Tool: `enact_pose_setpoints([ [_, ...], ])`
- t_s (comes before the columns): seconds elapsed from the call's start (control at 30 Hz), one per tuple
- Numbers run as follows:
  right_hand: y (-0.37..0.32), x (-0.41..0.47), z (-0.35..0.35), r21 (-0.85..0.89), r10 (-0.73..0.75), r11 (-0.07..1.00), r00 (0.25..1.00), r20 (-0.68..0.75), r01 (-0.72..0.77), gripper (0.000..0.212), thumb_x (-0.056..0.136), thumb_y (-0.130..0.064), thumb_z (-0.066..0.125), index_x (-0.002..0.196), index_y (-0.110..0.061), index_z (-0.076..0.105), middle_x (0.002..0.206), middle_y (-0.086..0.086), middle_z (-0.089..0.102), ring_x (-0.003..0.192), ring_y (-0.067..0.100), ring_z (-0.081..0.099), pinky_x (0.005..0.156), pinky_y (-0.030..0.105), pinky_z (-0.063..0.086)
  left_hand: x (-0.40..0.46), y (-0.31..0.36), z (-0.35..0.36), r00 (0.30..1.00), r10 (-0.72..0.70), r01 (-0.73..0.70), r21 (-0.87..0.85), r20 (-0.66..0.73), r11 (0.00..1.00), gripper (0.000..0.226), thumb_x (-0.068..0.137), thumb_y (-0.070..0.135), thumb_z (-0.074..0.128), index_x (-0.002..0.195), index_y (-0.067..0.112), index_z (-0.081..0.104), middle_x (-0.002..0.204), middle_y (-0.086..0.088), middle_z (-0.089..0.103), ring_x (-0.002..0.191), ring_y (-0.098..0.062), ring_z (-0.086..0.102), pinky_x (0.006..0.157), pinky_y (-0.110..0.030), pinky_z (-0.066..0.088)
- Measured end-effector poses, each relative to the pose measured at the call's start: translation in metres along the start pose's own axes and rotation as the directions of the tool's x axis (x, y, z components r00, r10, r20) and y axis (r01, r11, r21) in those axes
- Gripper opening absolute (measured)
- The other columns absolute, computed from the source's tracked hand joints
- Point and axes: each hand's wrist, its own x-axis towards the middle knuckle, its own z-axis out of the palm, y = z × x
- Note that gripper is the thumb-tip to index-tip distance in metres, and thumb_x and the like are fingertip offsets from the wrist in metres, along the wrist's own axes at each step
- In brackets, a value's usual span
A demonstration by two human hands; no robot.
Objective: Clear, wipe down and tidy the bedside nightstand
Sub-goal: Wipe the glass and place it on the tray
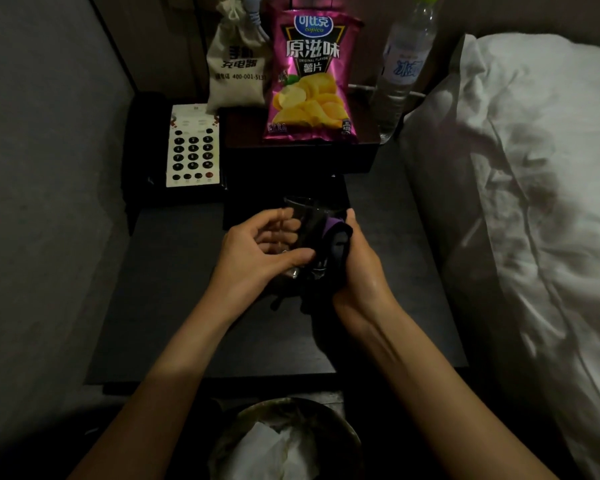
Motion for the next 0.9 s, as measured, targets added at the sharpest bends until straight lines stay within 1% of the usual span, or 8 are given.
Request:
enact_pose_setpoints([
  [0.07, 0.000, 0.001, -0.001, 0.064, 0.028, 0.998, 0.999, 0.032, -0.030, 0.060, 0.102, -0.053, 0.031, 0.122, -0.008, 0.065, 0.119, 0.020, 0.069, 0.113, 0.031, 0.066, 0.104, 0.046, 0.048, -0.001, 0.003, -0.002, 1.000, 0.004, -0.003, -0.036, 0.028, 0.999, 0.061, 0.068, 0.002, 0.080, 0.125, 0.010, 0.059, 0.110, 0.000, 0.069, 0.102, -0.013, 0.066, 0.082, -0.018, 0.053],
  [0.13, 0.000, 0.002, 0.000, 0.163, 0.070, 0.984, 0.996, 0.050, -0.077, 0.060, 0.102, -0.050, 0.034, 0.131, -0.004, 0.058, 0.129, 0.023, 0.063, 0.124, 0.035, 0.058, 0.110, 0.048, 0.042, -0.002, 0.005, -0.004, 0.998, 0.017, -0.013, -0.064, 0.058, 0.998, 0.063, 0.068, -0.001, 0.079, 0.126, 0.012, 0.057, 0.114, -0.001, 0.067, 0.106, -0.013, 0.065, 0.087, -0.020, 0.053],
  [0.2, -0.001, 0.003, 0.002, 0.234, 0.108, 0.964, 0.991, 0.084, -0.125, 0.060, 0.102, -0.048, 0.035, 0.138, -0.003, 0.052, 0.136, 0.024, 0.057, 0.127, 0.034, 0.054, 0.107, 0.046, 0.043, -0.001, 0.007, -0.006, 0.996, 0.034, -0.029, -0.066, 0.077, 0.997, 0.067, 0.068, 0.000, 0.079, 0.128, 0.015, 0.055, 0.117, -0.005, 0.066, 0.110, -0.013, 0.064, 0.091, -0.022, 0.052],
  [0.3, -0.001, 0.004, 0.001, 0.269, 0.134, 0.949, 0.983, 0.129, -0.164, 0.059, 0.102, -0.046, 0.035, 0.139, -0.003, 0.051, 0.138, 0.024, 0.055, 0.122, 0.034, 0.055, 0.102, 0.045, 0.045, 0.000, 0.007, -0.009, 0.993, 0.068, -0.067, -0.024, 0.094, 0.998, 0.073, 0.067, 0.003, 0.081, 0.132, 0.019, 0.052, 0.120, -0.003, 0.064, 0.113, -0.012, 0.062, 0.092, -0.022, 0.051],
  [0.47, 0.002, 0.006, 0.000, 0.221, 0.164, 0.957, 0.979, 0.123, -0.188, 0.054, 0.102, -0.043, 0.041, 0.136, -0.004, 0.054, 0.135, 0.023, 0.058, 0.129, 0.035, 0.053, 0.111, 0.048, 0.039, 0.001, 0.005, -0.016, 0.987, 0.137, -0.145, 0.081, 0.089, 0.986, 0.079, 0.066, 0.006, 0.083, 0.135, 0.021, 0.049, 0.123, -0.001, 0.058, 0.118, -0.008, 0.057, 0.098, -0.023, 0.048],
  [0.6, 0.008, 0.004, -0.001, 0.096, 0.155, 0.982, 0.984, 0.087, -0.164, 0.050, 0.097, -0.041, 0.050, 0.130, -0.004, 0.061, 0.128, 0.022, 0.063, 0.124, 0.037, 0.058, 0.112, 0.050, 0.040, 0.004, 0.004, -0.021, 0.987, 0.150, -0.155, 0.096, 0.053, 0.983, 0.073, 0.066, 0.009, 0.083, 0.131, 0.024, 0.052, 0.121, 0.002, 0.058, 0.116, -0.005, 0.057, 0.098, -0.024, 0.049],
  [0.77, 0.003, -0.001, 0.001, 0.047, 0.134, 0.989, 0.988, 0.074, -0.137, 0.045, 0.098, -0.026, 0.054, 0.131, 0.004, 0.057, 0.128, 0.026, 0.062, 0.124, 0.040, 0.056, 0.109, 0.052, 0.042, 0.006, 0.003, -0.025, 0.994, 0.112, -0.112, 0.004, 0.001, 0.994, 0.069, 0.066, 0.026, 0.080, 0.128, 0.018, 0.051, 0.119, 0.003, 0.061, 0.113, -0.008, 0.060, 0.090, -0.024, 0.052],
  [0.9, -0.001, -0.003, 0.003, 0.084, 0.145, 0.985, 0.988, 0.052, -0.149, 0.042, 0.097, -0.016, 0.054, 0.132, 0.007, 0.053, 0.135, 0.028, 0.056, 0.128, 0.041, 0.052, 0.112, 0.052, 0.038, 0.014, -0.002, -0.031, 0.988, 0.055, -0.071, -0.104, -0.145, 0.992, 0.066, 0.065, 0.018, 0.082, 0.123, 0.015, 0.052, 0.119, -0.006, 0.062, 0.109, -0.012, 0.064, 0.082, -0.018, 0.053],
])
